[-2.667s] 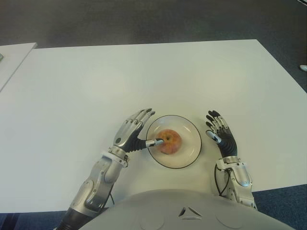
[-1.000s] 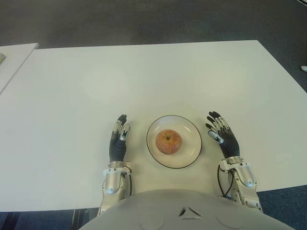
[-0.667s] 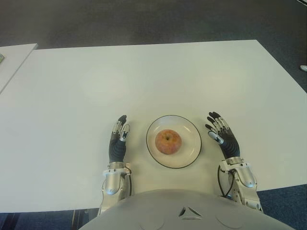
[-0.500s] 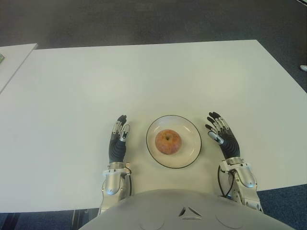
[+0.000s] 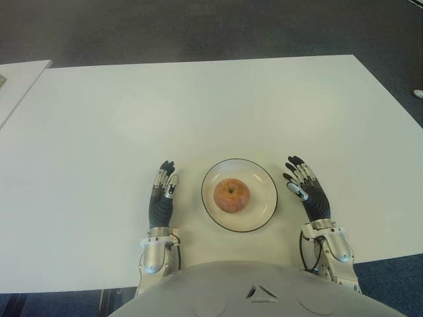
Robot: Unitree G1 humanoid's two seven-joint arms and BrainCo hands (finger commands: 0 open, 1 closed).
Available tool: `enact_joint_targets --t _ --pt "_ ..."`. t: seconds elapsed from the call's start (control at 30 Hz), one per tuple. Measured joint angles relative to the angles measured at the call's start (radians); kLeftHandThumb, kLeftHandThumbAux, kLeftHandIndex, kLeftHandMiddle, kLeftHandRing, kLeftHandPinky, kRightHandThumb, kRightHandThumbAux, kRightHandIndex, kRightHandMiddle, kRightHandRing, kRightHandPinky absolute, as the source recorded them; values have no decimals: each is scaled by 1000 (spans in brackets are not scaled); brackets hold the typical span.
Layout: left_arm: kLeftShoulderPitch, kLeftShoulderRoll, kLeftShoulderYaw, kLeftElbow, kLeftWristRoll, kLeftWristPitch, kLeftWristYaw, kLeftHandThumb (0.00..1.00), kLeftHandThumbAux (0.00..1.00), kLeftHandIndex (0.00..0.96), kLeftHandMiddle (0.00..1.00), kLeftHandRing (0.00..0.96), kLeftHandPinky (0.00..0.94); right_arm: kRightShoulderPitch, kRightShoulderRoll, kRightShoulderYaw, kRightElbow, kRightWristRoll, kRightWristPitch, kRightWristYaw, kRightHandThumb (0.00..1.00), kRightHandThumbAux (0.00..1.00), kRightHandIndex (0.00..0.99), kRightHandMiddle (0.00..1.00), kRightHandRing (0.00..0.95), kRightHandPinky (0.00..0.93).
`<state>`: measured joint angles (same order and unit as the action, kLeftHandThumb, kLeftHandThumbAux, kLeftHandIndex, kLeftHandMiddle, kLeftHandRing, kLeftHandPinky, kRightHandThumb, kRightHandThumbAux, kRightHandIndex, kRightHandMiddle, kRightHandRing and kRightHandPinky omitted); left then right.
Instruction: Put the apples into the plate.
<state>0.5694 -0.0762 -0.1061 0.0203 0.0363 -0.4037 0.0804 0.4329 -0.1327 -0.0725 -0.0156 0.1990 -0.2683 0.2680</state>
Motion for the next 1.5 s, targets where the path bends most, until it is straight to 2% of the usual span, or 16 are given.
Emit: enact_joint_targets --t 0.27,0.53,0.77,1.03,1.5 --pt "5 5 5 -16 12 22 -5 0 415 46 105 96 97 -5 -3 5 -12 -7 30 -20 149 604 65 74 34 30" --pt "23 12 4 -52 110 45 35 0 446 20 74 64 64 -13 -13 7 -48 -32 116 -60 132 632 40 64 28 38" --pt "60 20 2 -79 189 45 70 0 442 22 80 69 70 -1 -24 6 -94 -38 165 -70 116 622 28 48 10 6" --pt "98 24 -3 -125 198 70 70 0 423 18 67 56 64 45 -47 11 -158 -37 220 -60 117 565 30 32 0 0" --pt "128 34 -26 -169 180 106 57 0 407 0 47 43 66 53 -48 11 -196 -37 269 -62 122 558 28 23 0 0"
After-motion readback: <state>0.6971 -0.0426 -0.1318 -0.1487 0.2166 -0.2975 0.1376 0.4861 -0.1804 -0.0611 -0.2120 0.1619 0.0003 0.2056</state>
